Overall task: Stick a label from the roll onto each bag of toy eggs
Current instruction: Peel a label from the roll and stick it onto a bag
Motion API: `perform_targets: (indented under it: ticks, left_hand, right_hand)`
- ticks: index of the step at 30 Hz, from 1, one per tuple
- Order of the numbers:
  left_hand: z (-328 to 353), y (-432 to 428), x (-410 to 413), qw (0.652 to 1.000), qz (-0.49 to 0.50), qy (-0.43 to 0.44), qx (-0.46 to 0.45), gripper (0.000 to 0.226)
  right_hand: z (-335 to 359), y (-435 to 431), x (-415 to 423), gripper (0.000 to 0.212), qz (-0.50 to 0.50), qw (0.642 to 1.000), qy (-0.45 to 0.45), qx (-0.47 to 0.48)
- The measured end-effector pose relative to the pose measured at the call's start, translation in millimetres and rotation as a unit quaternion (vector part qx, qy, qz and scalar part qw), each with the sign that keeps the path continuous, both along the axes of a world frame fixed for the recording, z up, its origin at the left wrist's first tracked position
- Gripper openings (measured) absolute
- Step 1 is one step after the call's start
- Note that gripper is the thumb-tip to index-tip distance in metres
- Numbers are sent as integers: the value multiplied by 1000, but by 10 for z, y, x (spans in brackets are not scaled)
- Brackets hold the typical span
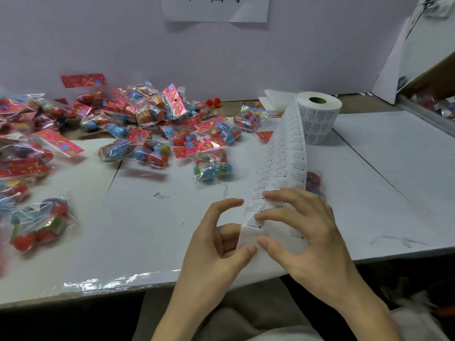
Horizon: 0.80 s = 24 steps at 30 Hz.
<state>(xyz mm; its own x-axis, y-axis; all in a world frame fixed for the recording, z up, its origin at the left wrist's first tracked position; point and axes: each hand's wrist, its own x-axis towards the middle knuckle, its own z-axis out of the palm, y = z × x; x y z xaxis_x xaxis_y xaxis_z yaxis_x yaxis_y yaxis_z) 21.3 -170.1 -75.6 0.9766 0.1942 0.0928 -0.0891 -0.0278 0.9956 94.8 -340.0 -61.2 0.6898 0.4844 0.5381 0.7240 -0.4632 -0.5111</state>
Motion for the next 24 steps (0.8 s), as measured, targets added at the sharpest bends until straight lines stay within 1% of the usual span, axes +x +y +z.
perform_targets:
  ticks: [6,13,19,24]
  left_hand:
    - [-16,13,-5,1000,6,-17,13,53]
    - [8,-5,-2,1000,-12,-18,8,53]
    - [12,-5,-4,1000,-19,-9,12,57]
    - [-33,27,-6,999,-25,12,34,63]
  right_hand:
    - [-6,20,18,28,-11,1000,7,-7]
    - [-8,-11,26,23,-13,1000,19,-7]
    - [56,-49,107,16,0,999,21,-33]
    - [183,-17,217,19,7,998,31,-55]
